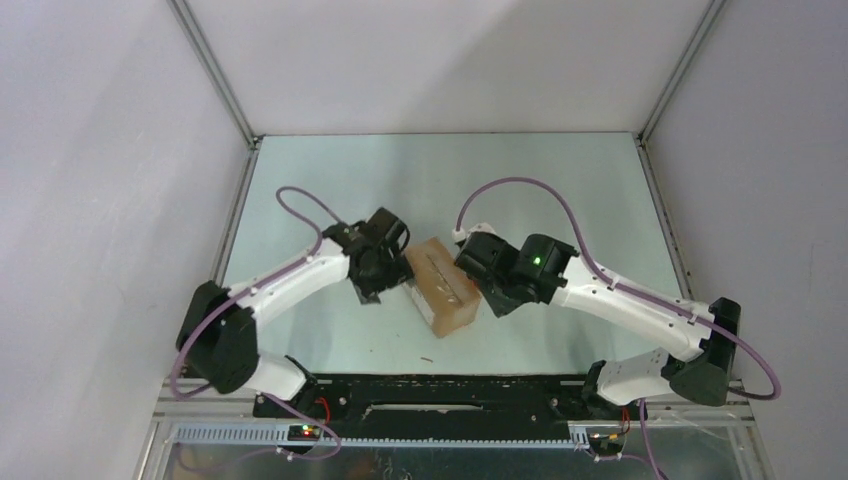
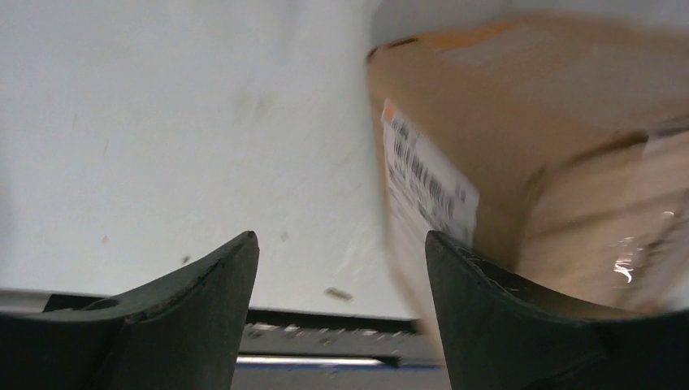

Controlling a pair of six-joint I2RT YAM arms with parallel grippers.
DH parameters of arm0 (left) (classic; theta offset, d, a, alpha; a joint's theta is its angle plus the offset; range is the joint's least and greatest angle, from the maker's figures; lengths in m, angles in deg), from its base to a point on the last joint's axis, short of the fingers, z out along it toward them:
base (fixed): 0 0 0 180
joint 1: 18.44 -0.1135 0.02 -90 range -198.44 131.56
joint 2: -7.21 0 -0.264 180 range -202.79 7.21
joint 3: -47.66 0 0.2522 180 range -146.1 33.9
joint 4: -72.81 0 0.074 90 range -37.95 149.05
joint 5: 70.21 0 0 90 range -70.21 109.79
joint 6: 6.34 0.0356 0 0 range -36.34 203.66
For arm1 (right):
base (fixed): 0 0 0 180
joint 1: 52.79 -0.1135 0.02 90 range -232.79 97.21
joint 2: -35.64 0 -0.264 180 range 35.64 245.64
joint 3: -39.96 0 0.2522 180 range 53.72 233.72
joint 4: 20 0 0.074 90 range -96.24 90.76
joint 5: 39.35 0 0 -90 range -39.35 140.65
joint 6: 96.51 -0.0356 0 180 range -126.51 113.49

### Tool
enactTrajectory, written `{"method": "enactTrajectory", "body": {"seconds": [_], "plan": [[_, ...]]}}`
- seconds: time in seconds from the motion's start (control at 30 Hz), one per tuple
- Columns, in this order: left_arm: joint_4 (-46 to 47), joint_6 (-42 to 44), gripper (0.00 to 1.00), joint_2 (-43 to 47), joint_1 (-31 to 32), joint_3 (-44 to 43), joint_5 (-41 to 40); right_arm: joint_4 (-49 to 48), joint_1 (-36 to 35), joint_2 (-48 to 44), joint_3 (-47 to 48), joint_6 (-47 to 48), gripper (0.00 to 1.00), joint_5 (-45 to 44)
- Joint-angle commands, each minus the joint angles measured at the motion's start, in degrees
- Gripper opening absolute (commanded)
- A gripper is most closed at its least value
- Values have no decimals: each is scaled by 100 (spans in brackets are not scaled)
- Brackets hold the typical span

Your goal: Unpack the express box

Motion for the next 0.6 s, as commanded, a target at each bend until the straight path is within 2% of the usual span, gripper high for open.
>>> {"method": "enactTrajectory", "body": {"seconds": [0.0, 0.13, 0.23, 0.37, 0.47, 0.57], "plan": [[186, 613, 81, -760, -522, -1414, -344, 21, -394, -196, 17, -381, 0, 348], [-246, 1269, 82, -1838, -651, -3007, -256, -400, -594, -19, 284, -479, 0, 793], [-246, 1516, 83, -2327, -652, -3620, 78, -484, -646, 379, 822, -424, 0, 651], [-475, 1638, 88, -2385, -741, -3895, -22, -181, -427, 669, 1370, -247, 0, 322], [-627, 1664, 92, -1958, -903, -3718, -361, 229, -19, 462, 1243, -86, 0, 99], [-694, 1681, 94, -1302, -1067, -3330, -613, 635, 8, 92, 1249, -60, 0, 108]]}}
